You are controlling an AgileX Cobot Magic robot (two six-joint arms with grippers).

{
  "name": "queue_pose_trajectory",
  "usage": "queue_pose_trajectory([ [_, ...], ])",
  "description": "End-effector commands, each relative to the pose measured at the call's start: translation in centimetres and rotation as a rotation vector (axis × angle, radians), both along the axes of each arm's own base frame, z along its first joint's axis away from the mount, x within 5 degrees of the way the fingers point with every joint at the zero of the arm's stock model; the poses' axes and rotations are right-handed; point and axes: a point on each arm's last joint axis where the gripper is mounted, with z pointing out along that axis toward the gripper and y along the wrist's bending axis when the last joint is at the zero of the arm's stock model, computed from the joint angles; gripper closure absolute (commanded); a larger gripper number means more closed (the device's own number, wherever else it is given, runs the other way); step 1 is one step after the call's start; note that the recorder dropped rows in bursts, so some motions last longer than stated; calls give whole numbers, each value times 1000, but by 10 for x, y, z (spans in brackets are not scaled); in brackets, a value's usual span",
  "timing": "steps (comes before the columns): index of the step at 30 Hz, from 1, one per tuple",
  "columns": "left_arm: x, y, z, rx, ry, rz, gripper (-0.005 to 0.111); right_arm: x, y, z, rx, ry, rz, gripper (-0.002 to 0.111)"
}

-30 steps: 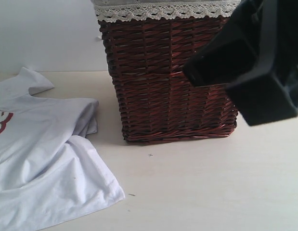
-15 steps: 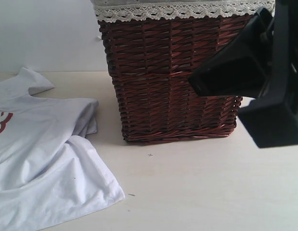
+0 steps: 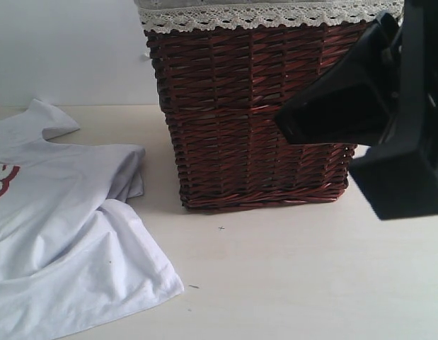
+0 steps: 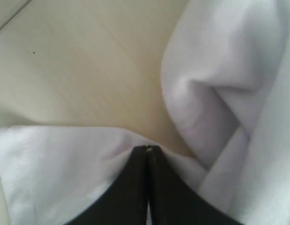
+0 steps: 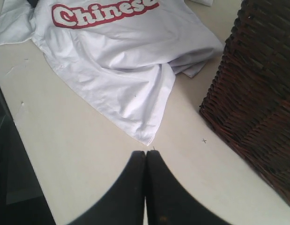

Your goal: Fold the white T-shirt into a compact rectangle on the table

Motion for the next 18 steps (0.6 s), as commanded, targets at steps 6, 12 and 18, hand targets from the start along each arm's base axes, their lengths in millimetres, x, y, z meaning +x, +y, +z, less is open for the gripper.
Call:
queue_pose_trajectory([
  [6,-37,-6,10,43,589,-43,107,-1,-1,1,13,-10,2,108],
  [12,-24,1,48,158,324,68,107,-1,-1,1,12,-9,3,108],
  [18,-8,-20,72,58,-20,-141,107,-1,-1,1,13,-10,2,108],
])
